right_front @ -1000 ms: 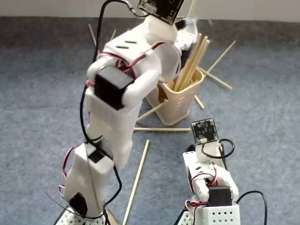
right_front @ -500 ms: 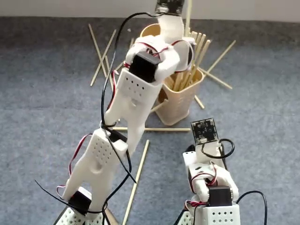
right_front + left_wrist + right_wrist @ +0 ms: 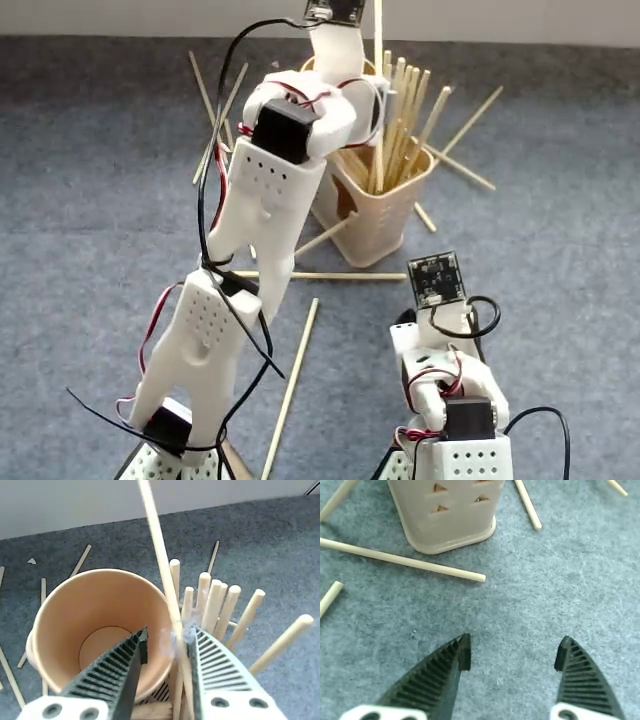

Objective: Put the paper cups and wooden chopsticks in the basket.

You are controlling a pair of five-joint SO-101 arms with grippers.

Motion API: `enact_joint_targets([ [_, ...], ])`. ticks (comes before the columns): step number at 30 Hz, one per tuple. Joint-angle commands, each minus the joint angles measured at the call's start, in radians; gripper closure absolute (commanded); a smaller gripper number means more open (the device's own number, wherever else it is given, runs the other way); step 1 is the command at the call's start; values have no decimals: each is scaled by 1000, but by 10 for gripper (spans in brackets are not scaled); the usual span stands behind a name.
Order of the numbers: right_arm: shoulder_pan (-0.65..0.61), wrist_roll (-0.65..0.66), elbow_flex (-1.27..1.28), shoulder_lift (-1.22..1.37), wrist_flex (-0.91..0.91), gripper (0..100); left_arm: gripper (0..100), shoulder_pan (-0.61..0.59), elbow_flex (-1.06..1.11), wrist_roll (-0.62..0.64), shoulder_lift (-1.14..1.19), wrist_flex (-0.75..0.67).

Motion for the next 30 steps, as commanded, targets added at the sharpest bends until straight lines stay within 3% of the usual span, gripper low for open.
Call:
enact_joint_targets([
  [1, -13, 11, -4, -8, -8, 724, 842, 18, -53, -54, -59, 3],
  [6, -13, 11, -4, -8, -8, 724, 849, 38, -53, -153, -59, -5],
  [12, -13, 11, -4, -8, -8, 724, 998, 38, -51, -341, -54, -5],
  [21, -13, 11, -4, -8, -8, 724, 947, 2, -53, -356, -160, -28],
  [26, -13, 11, -4, -8, -8, 724, 892, -142, -51, -356, -361, -54],
  [30, -13, 11, -4, -8, -8, 724, 892, -341, -50, -351, -493, -49],
])
